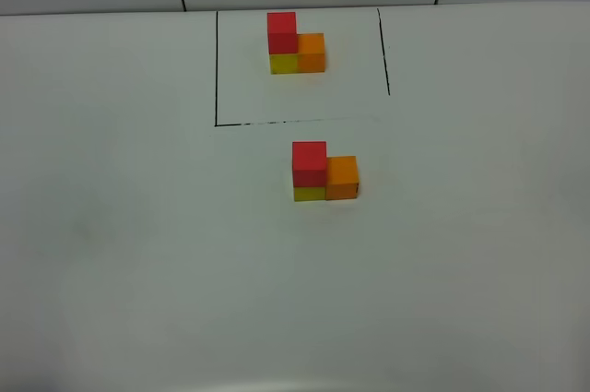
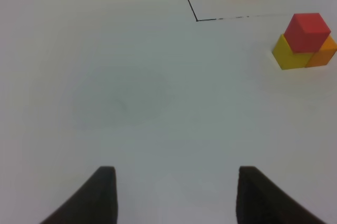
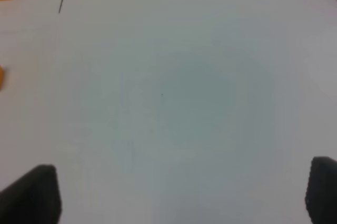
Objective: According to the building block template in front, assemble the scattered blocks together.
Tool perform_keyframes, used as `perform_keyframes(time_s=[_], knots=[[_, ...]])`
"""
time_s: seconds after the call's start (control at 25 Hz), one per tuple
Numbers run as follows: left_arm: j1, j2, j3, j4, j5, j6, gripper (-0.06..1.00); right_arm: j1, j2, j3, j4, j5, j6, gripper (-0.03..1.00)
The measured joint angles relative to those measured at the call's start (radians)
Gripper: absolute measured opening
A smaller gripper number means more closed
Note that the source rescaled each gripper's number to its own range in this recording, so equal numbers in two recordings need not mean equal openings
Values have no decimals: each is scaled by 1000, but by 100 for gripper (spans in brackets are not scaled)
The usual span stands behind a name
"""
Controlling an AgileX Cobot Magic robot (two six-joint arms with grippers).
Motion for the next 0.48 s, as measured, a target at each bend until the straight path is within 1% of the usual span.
perform_keyframes(time_s=[0.48], knots=[[0, 0, 0, 0, 0, 0, 12, 10, 0, 0, 0, 0, -1, 80]])
